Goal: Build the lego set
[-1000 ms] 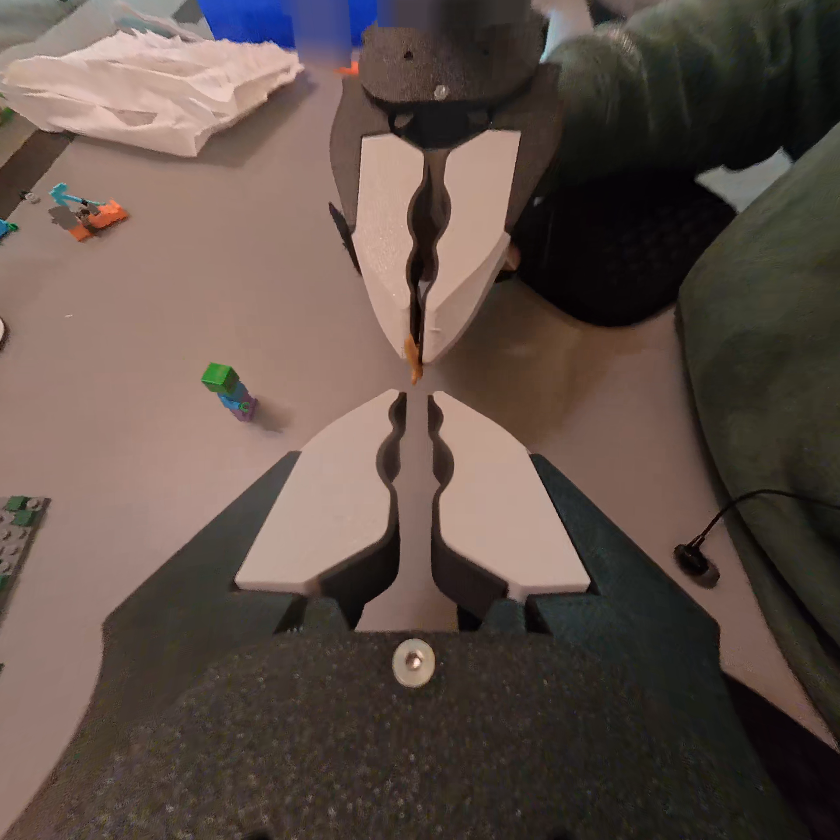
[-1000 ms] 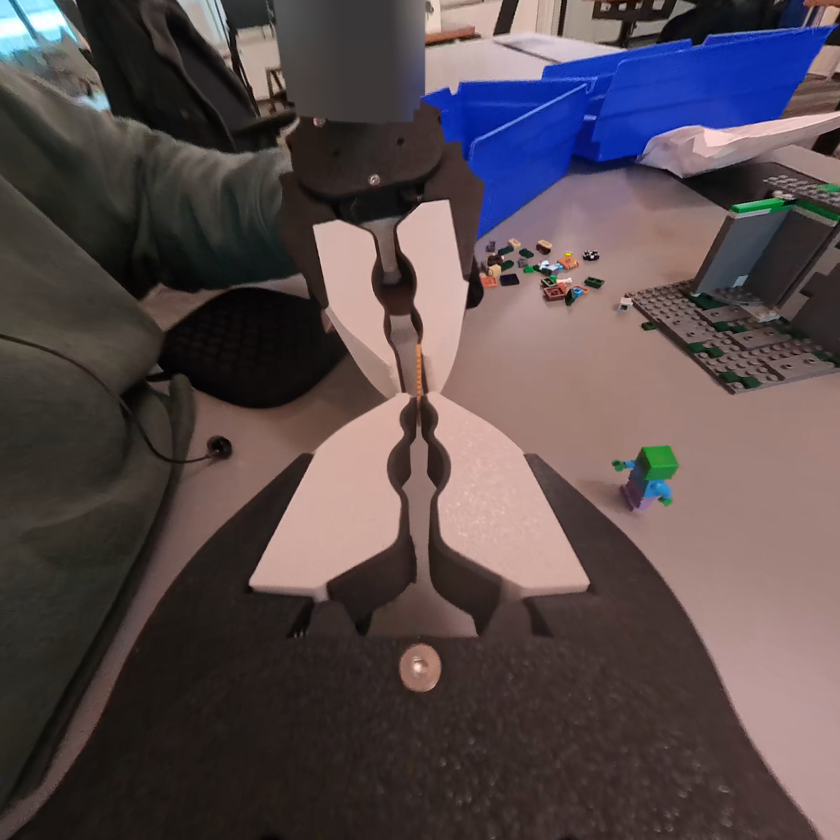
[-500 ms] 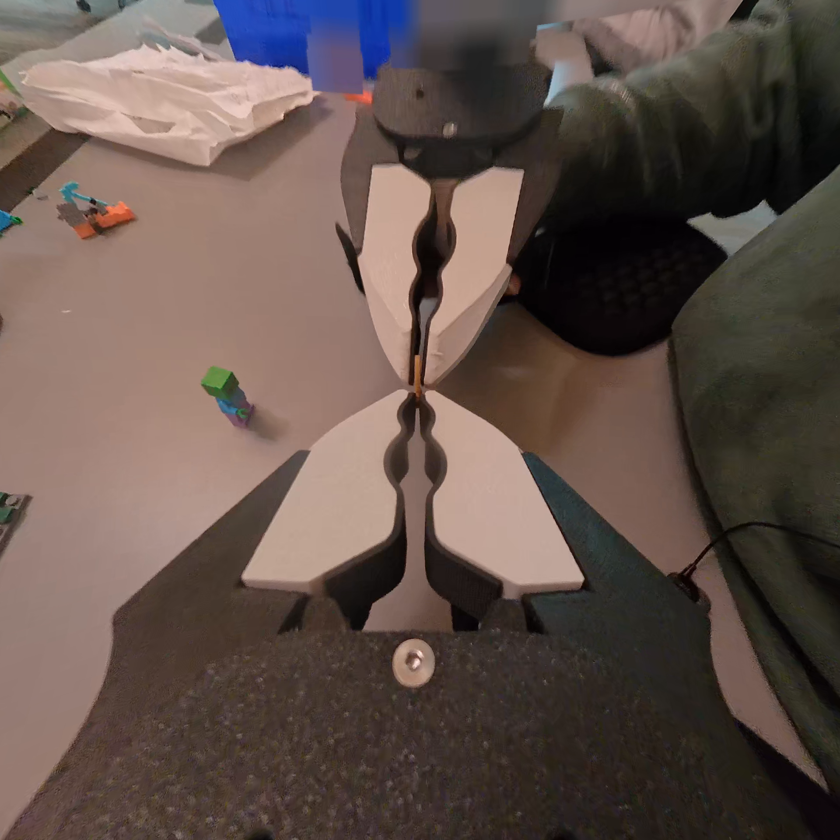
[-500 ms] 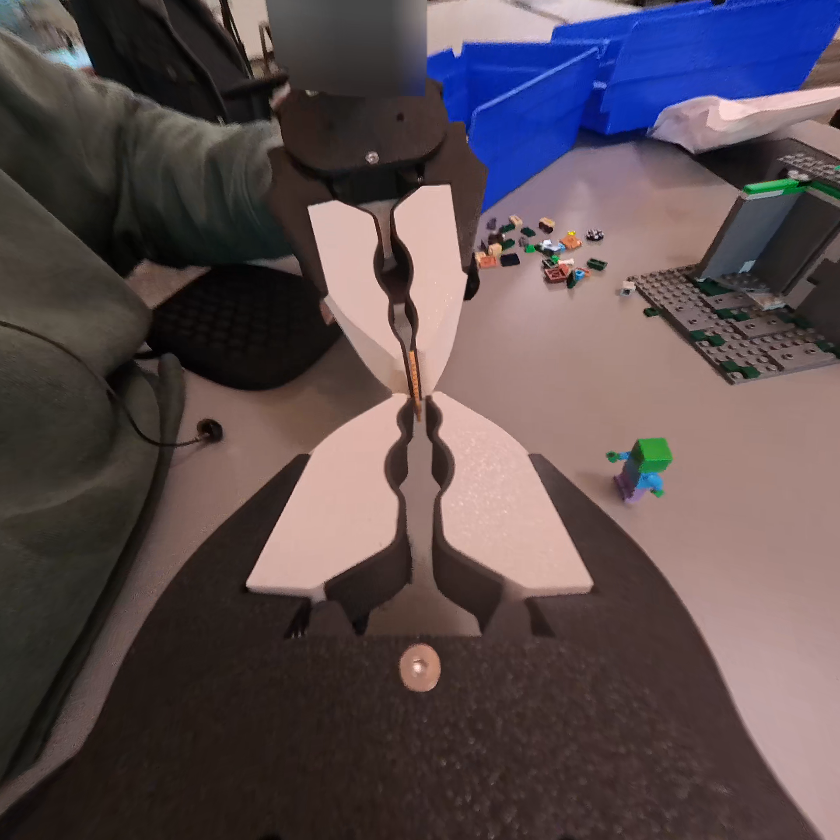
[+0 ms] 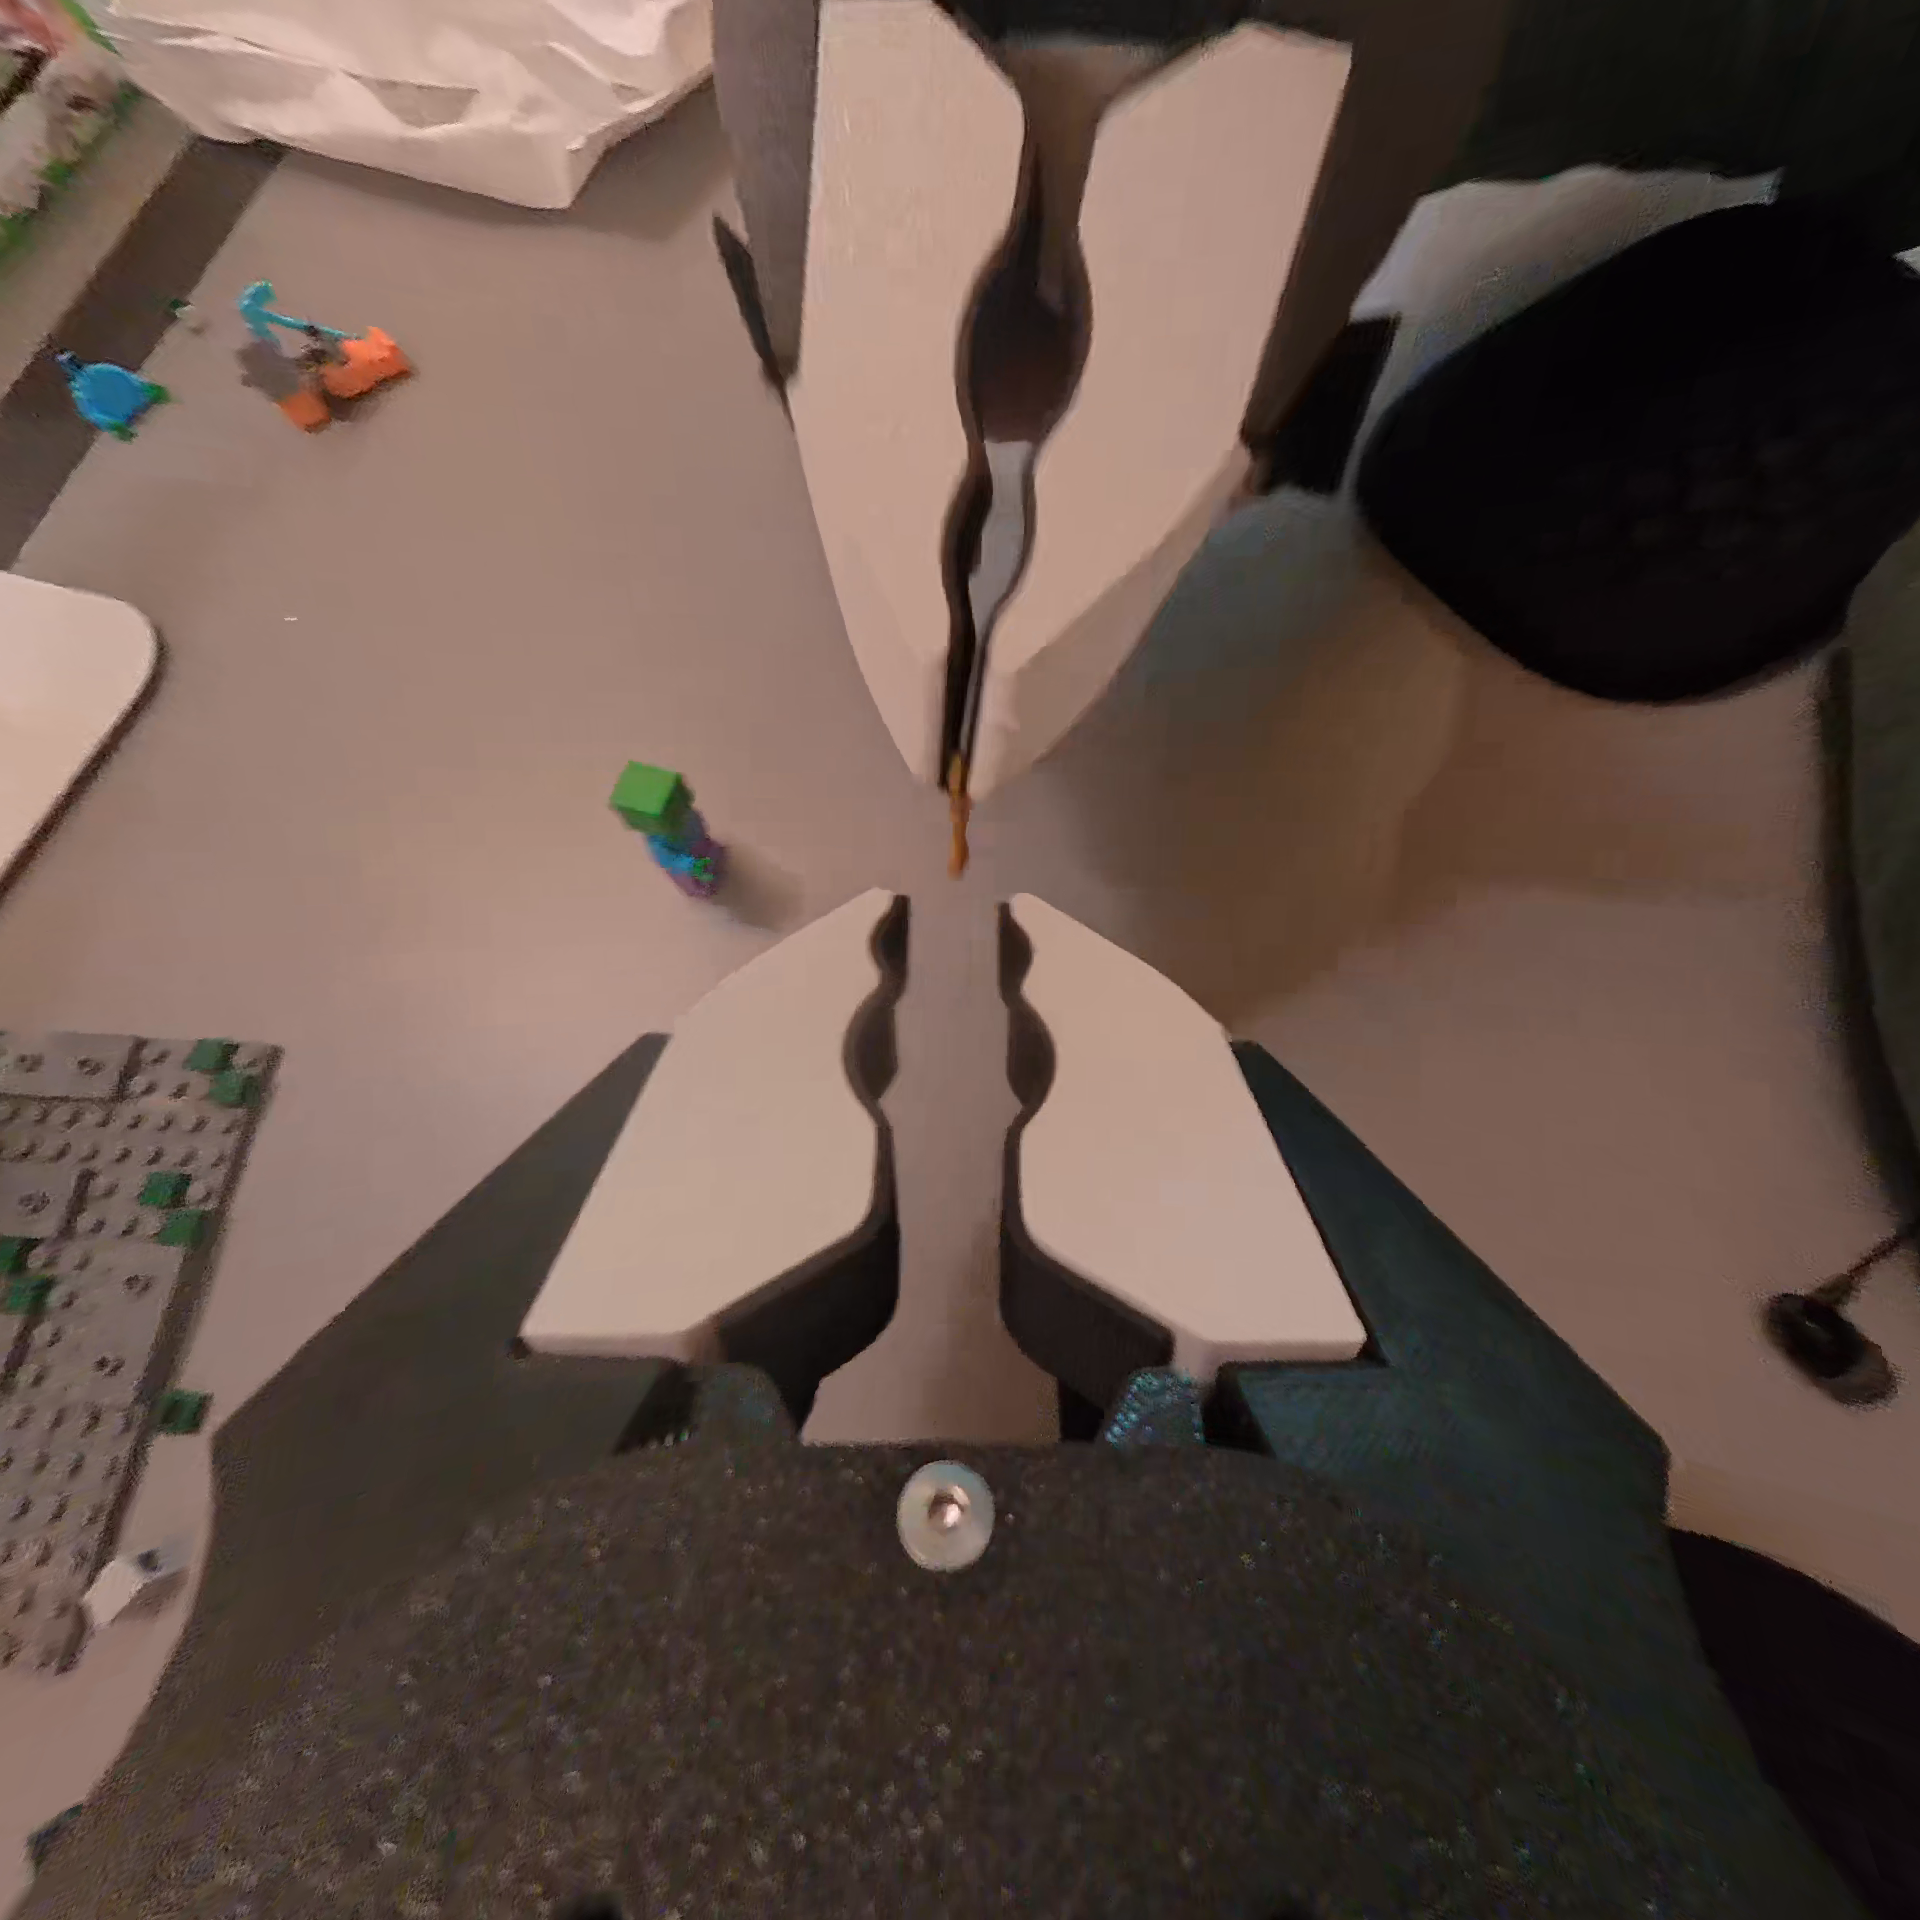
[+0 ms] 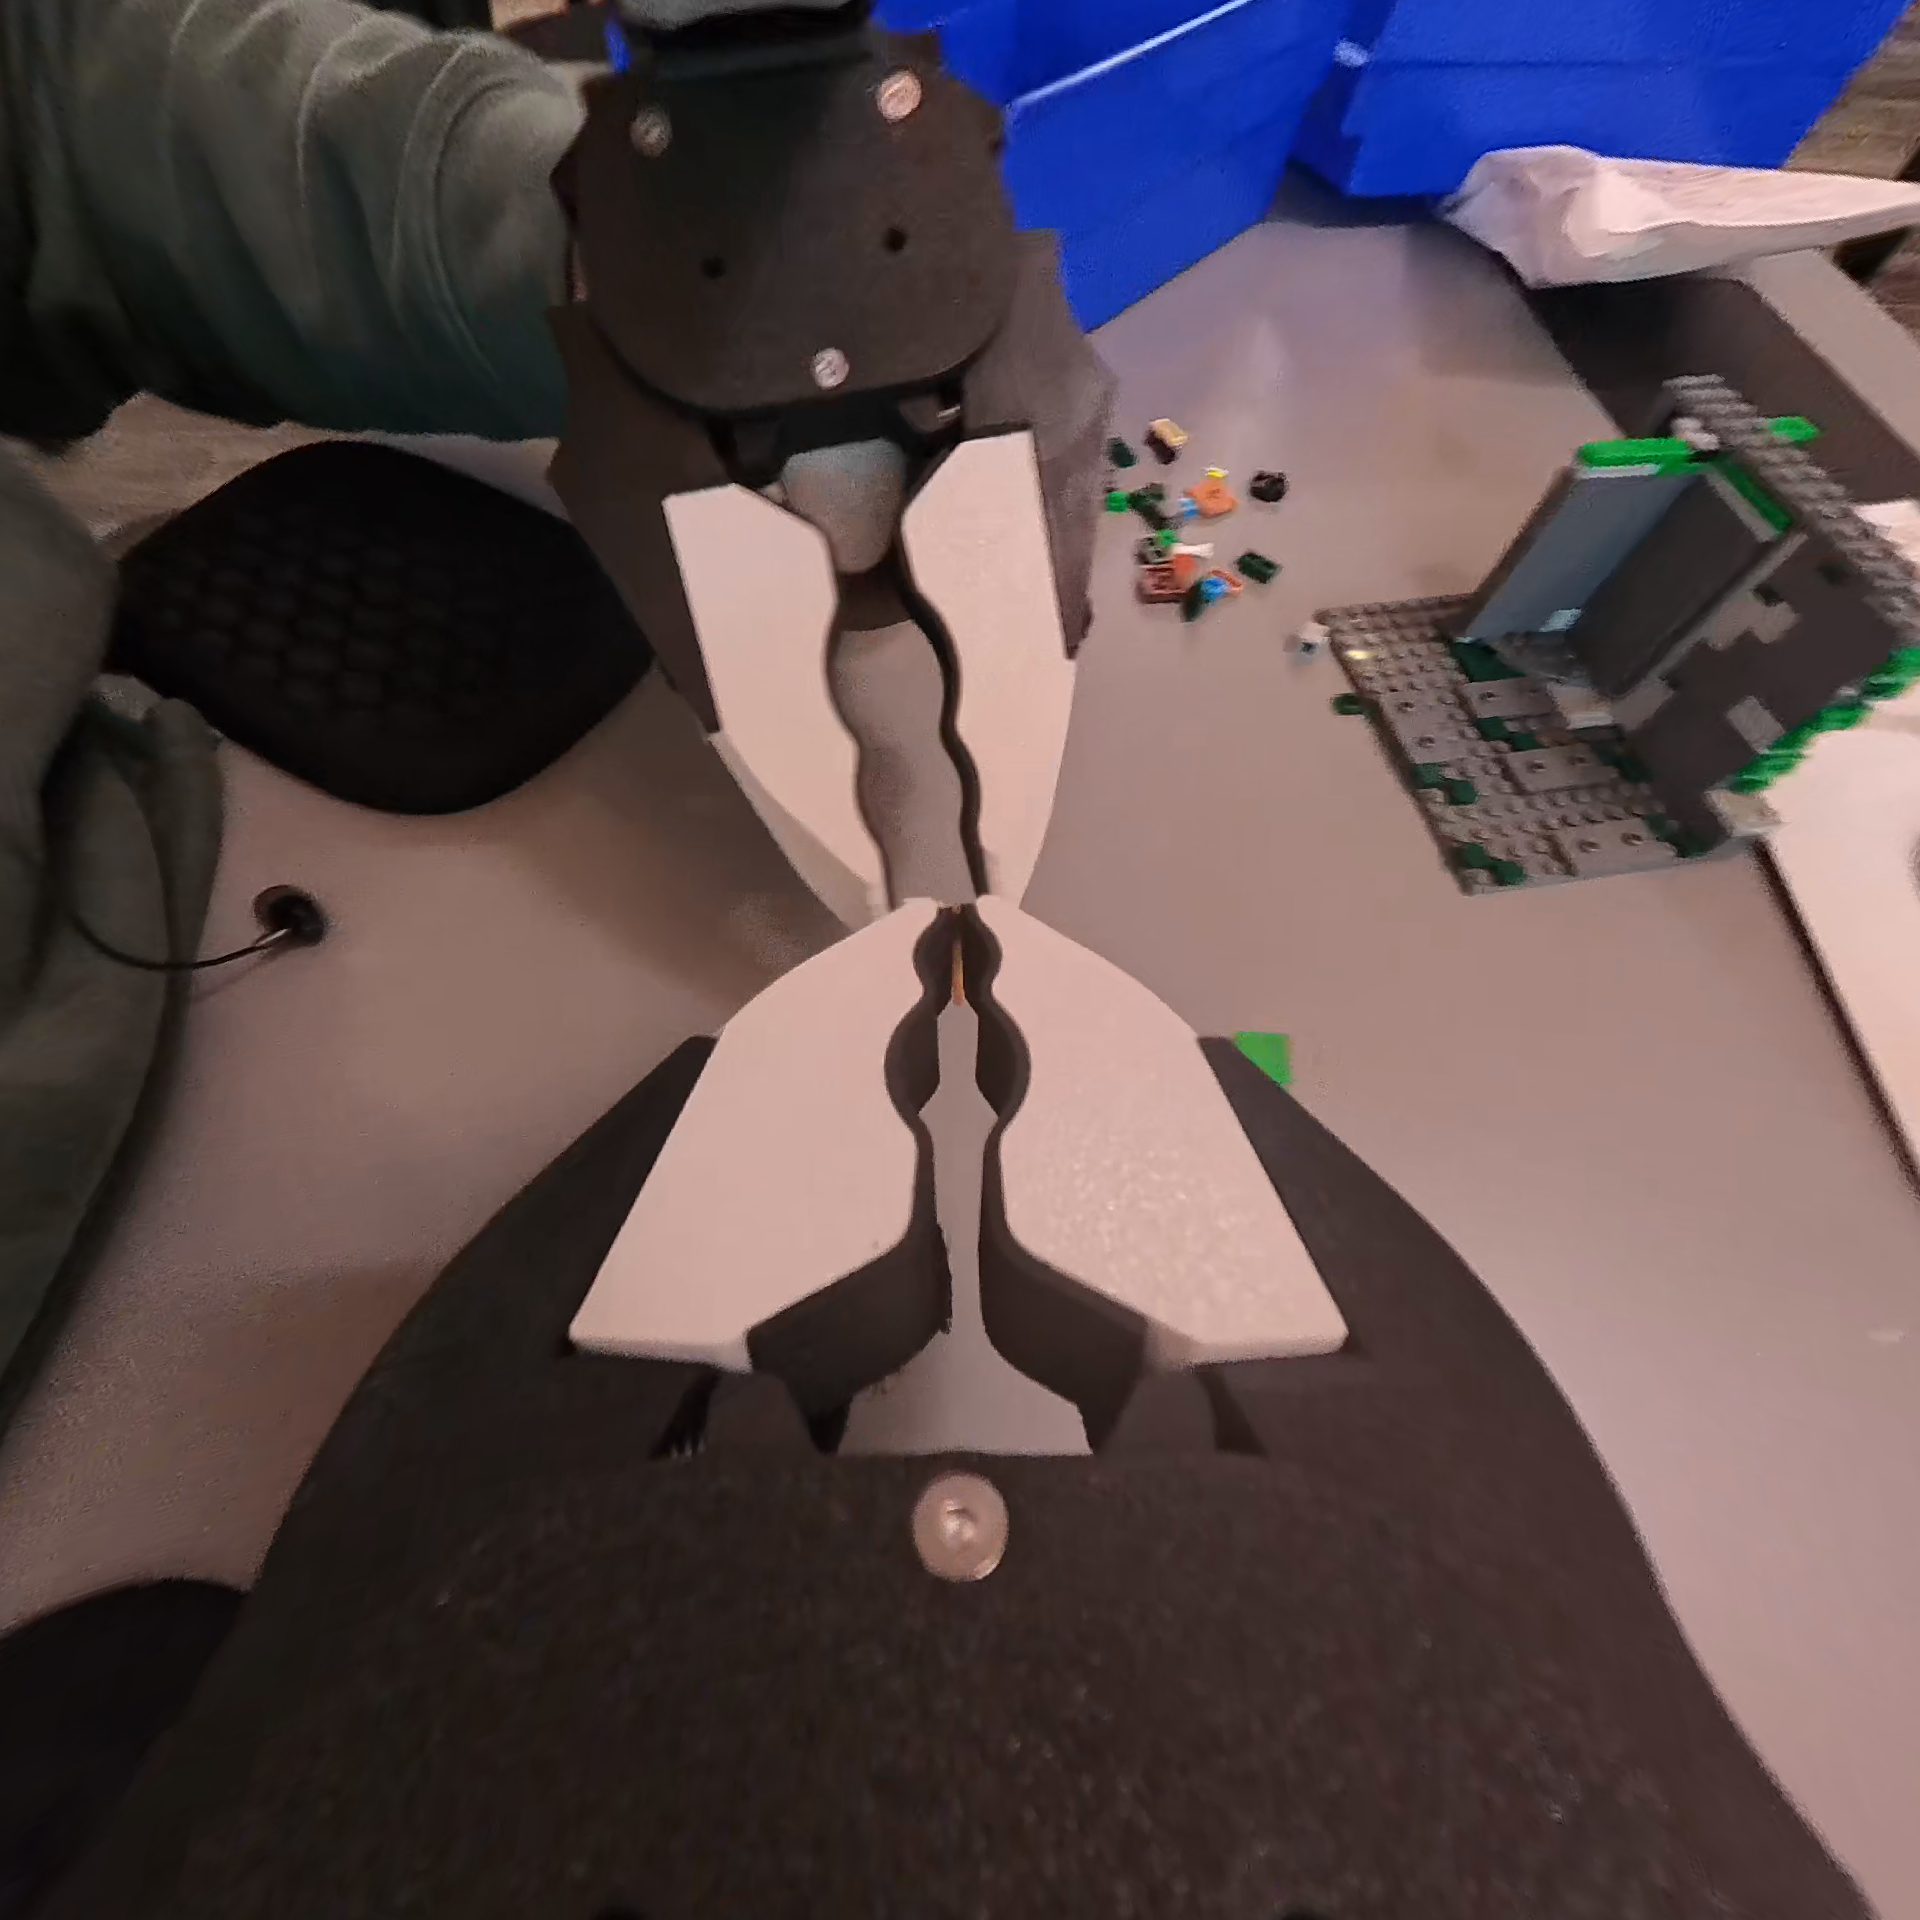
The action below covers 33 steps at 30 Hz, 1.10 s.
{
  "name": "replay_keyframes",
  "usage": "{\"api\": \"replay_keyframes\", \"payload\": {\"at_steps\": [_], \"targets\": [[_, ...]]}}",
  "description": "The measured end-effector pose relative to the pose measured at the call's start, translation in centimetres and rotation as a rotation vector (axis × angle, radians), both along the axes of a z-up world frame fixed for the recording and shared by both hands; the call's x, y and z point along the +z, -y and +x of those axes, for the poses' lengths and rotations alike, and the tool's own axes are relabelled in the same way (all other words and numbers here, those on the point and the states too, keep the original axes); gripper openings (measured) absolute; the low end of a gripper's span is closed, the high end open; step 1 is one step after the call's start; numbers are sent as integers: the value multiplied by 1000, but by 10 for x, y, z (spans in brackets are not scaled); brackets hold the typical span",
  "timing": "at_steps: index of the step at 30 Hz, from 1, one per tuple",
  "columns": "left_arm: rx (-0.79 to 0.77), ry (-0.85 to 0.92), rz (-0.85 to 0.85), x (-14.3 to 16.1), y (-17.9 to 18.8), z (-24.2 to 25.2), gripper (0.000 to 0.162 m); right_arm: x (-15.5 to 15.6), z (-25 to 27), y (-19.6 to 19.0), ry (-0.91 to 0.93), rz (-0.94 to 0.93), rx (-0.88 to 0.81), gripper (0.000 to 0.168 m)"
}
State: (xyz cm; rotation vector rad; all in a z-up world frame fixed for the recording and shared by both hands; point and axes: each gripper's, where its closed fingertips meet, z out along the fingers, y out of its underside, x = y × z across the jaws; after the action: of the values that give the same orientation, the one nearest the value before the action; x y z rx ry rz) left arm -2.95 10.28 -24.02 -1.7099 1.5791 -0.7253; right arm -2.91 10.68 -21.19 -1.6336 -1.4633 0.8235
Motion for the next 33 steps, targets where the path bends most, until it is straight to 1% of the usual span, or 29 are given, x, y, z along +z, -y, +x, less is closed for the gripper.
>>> {"api": "replay_keyframes", "payload": {"at_steps": [3, 6, 9, 12, 19, 33], "targets": [[49, 3, 10, -8, -22, -2, 26, 8, 8, -29, -15, -23, -37, 1], [93, -15, 14, -20, -45, 1, 37, 5, 12, -51, 20, -46, -47, 1], [91, -36, 16, -30, -57, 7, 46, -5, 11, -59, 48, -63, -37, 1], [69, -50, 18, -37, -65, 15, 49, -16, 9, -59, 65, -60, -27, 1], [1, -79, 43, -46, -70, 26, 51, -26, 7, -56, 82, -57, -18, 1], [-26, -42, 29, -48, -70, 32, 38, -37, 4, -57, 109, -44, -27, 1]]}}
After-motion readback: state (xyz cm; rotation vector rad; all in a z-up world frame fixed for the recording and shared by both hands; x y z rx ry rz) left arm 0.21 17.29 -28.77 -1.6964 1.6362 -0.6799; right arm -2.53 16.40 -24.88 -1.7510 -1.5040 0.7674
